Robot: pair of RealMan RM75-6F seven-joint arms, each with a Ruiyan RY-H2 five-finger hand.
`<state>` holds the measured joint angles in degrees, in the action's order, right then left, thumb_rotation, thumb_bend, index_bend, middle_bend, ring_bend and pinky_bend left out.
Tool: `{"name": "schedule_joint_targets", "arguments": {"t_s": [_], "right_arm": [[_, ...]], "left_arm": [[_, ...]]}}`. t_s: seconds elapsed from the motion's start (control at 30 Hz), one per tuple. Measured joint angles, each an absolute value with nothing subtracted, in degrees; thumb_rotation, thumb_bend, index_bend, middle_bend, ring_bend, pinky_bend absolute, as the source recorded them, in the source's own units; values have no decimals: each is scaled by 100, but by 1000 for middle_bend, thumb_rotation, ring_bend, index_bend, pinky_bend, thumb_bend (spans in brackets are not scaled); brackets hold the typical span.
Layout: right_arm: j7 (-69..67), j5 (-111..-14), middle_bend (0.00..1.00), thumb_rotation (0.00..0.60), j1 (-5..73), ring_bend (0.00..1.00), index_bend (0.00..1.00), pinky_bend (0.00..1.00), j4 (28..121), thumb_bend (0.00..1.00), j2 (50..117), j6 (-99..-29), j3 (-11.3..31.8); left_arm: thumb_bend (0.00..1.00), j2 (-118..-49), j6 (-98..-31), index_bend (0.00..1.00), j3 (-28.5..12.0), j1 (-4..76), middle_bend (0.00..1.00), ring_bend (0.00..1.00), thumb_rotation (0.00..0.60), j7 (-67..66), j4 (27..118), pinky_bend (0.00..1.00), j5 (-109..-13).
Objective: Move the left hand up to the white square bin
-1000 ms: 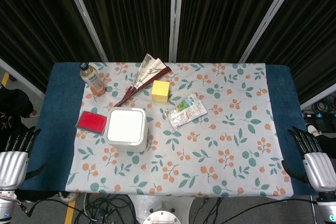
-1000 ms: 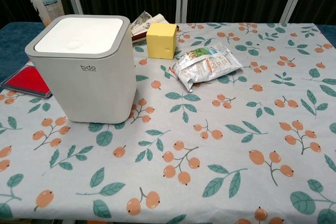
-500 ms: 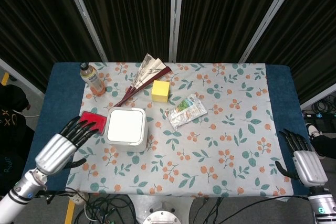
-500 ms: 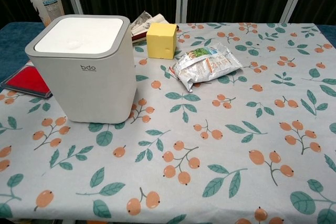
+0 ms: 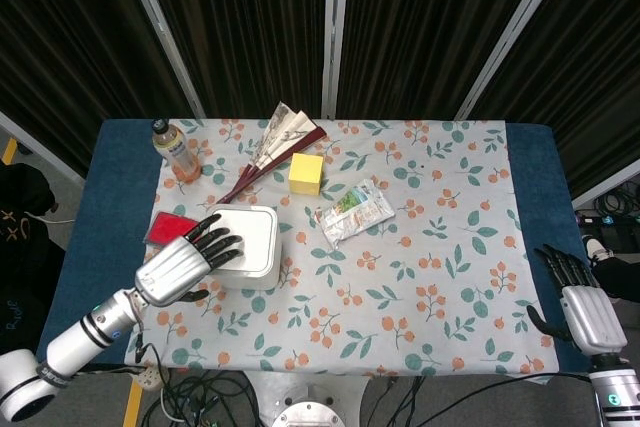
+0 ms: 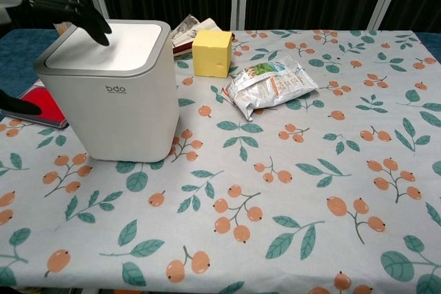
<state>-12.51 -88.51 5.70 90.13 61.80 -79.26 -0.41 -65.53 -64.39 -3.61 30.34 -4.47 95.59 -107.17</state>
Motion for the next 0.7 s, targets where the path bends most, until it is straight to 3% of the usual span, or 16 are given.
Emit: {"name": "schedule_joint_targets", "arguments": {"t_s": [0.2, 0.33, 0.5, 0.7], "right_arm": [[-1315, -8881, 0, 600, 557, 0, 0, 0, 8958, 257, 6204, -7955, -55], [-1353, -8907, 0, 600, 533, 0, 0, 0, 8953, 257, 6198, -8015, -60], [-1392, -8943, 0, 600, 496, 0, 0, 0, 8951, 257, 6183, -8106, -62], [-1502, -8989, 0, 600, 472, 0, 0, 0, 8952, 257, 6132, -8201, -52]], "left_arm": [[28, -6700, -6103, 343, -228, 3090, 317, 293, 600, -652, 9546, 147, -10338], [28, -6696, -6106, 344, -172, 3089, 321, 302, 600, -663, 9594, 160, -10221], [28, -6628, -6837, 267, -227, 2894, 246, 227, 600, -629, 9631, 153, -10294], [28, -6332, -8169, 215, -253, 2341, 167, 145, 600, -403, 9686, 137, -10339]]}}
